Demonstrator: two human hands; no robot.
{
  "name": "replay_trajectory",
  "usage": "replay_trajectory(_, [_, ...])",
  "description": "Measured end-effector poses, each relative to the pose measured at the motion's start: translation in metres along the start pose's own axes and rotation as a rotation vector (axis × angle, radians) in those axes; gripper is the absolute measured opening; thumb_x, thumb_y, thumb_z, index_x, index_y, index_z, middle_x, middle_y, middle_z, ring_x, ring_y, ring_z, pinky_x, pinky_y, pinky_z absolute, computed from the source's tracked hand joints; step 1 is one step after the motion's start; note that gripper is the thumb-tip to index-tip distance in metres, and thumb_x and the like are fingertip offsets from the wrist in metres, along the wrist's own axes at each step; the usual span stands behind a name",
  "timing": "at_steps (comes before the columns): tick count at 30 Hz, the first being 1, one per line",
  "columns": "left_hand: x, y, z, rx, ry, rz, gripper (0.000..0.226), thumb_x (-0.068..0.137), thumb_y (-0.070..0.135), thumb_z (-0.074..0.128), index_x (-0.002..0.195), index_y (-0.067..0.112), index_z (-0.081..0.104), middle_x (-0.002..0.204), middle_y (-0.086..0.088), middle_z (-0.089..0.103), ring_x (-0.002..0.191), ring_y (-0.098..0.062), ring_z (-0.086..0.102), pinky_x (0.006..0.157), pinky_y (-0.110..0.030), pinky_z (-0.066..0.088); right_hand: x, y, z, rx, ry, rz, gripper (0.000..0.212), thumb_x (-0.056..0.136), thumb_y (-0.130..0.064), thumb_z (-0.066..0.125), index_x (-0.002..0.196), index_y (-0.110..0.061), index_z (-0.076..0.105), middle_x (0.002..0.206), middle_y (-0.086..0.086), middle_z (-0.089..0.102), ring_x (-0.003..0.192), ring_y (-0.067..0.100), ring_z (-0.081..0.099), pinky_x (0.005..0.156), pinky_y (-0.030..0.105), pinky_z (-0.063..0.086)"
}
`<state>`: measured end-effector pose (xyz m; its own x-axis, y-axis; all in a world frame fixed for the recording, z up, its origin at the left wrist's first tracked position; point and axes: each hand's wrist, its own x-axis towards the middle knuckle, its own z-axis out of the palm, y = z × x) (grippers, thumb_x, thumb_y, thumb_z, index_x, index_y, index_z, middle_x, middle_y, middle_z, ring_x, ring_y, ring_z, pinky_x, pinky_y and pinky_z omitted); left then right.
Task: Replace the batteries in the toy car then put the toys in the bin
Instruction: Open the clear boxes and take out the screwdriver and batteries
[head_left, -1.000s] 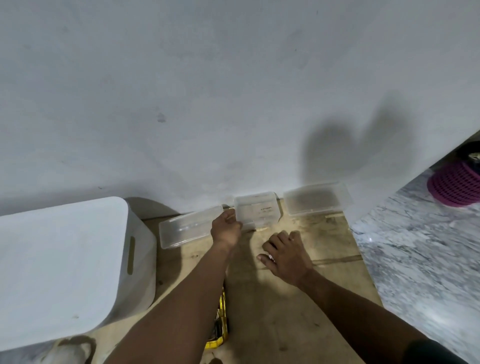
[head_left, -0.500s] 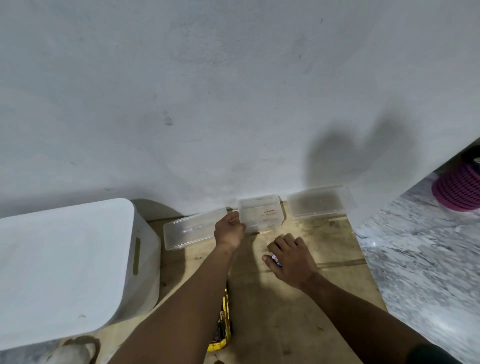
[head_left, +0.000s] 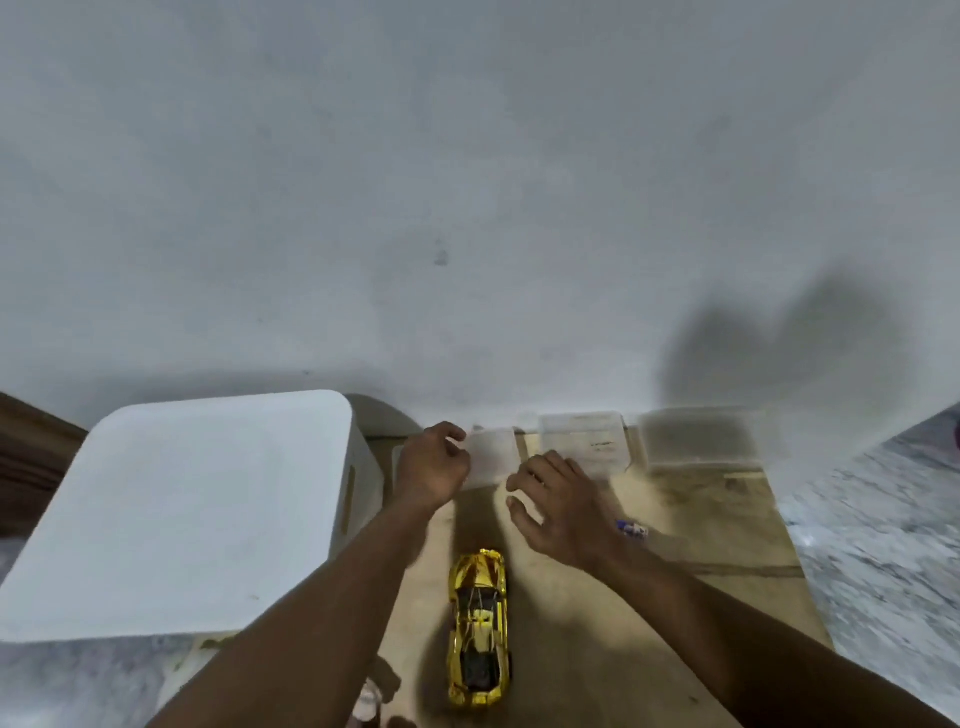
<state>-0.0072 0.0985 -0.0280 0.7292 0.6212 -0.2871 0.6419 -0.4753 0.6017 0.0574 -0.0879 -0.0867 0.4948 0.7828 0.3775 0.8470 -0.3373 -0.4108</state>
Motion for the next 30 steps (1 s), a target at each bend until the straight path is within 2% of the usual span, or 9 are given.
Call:
replay_trajectory(3, [-0.003,-0.020,-0.014,0.226,-0.032,0.060,0.038,0.089,0.017,0.066,0.127,0.017,0.064,0.118,-0.005,0.070,0.103,-0.022,0.067,0.089,-0.033,0.055,0.034,-0.016,0.016,0.015,-0.143,0.005,0.019,0.081,-0.027,0.063,0.099,-0.019,0.066,0.100,-0.001,0.060,0.096,0.020,0.056,0.079,0.040,0.052])
replay_trajectory(5, [-0.002,-0.033,-0.015,0.311,-0.068,0.091,0.054,0.086,0.020,0.071,0.138,0.016,0.057,0.136,-0.007,0.062,0.120,-0.025,0.061,0.098,-0.035,0.053,0.052,-0.020,0.023,-0.055,-0.268,0.005,0.026,0.082,-0.028,0.061,0.105,-0.019,0.066,0.107,0.001,0.059,0.104,0.023,0.056,0.089,0.047,0.050])
replay_trajectory(10, [0.000,-0.050,-0.010,0.394,-0.170,0.138,0.083,0.078,0.047,0.079,0.148,0.016,0.046,0.152,-0.008,0.045,0.138,-0.029,0.041,0.111,-0.039,0.042,0.074,-0.018,0.031,-0.201,-0.509,0.055,0.046,0.078,-0.037,0.066,0.122,-0.024,0.059,0.124,0.001,0.053,0.119,0.024,0.049,0.101,0.048,0.041])
replay_trajectory(13, [0.002,-0.059,-0.003,0.388,-0.120,0.140,0.083,0.078,0.047,0.081,0.147,0.020,0.045,0.153,-0.007,0.042,0.139,-0.028,0.038,0.113,-0.038,0.038,0.074,-0.015,0.035,-0.239,-0.512,0.028,0.044,0.082,-0.037,0.067,0.123,-0.023,0.058,0.124,0.002,0.053,0.120,0.025,0.048,0.099,0.046,0.043])
replay_trajectory(17, [0.007,-0.066,0.007,0.419,-0.059,0.131,0.071,0.082,0.022,0.080,0.145,0.024,0.049,0.148,-0.006,0.047,0.135,-0.027,0.042,0.110,-0.035,0.042,0.073,-0.017,0.042,-0.296,-0.490,0.033,0.043,0.079,-0.034,0.068,0.118,-0.023,0.058,0.118,0.002,0.055,0.114,0.026,0.052,0.093,0.048,0.046])
replay_trajectory(22, [0.009,-0.060,0.010,0.518,-0.035,0.167,0.059,0.086,0.008,0.069,0.141,0.017,0.049,0.142,-0.011,0.049,0.132,-0.031,0.044,0.104,-0.040,0.047,0.074,-0.019,0.042,-0.336,-0.522,0.046,0.047,0.073,-0.024,0.072,0.118,-0.021,0.057,0.116,0.003,0.055,0.111,0.027,0.053,0.093,0.051,0.046])
replay_trajectory(26, [0.005,-0.058,0.015,0.540,-0.006,0.163,0.067,0.082,-0.001,0.070,0.142,0.016,0.046,0.144,-0.012,0.047,0.135,-0.032,0.041,0.104,-0.037,0.047,0.065,-0.017,0.042,-0.357,-0.485,0.061,0.052,0.065,-0.015,0.075,0.114,-0.018,0.058,0.110,0.006,0.059,0.105,0.029,0.058,0.098,0.049,0.047])
replay_trajectory(30, [0.004,-0.057,0.017,0.517,0.005,0.156,0.068,0.080,-0.003,0.072,0.141,0.016,0.047,0.143,-0.011,0.048,0.136,-0.031,0.041,0.103,-0.035,0.047,0.059,-0.018,0.045,-0.374,-0.478,0.049,0.055,0.059,-0.017,0.079,0.110,-0.016,0.058,0.105,0.008,0.061,0.095,0.029,0.062,0.086,0.049,0.054])
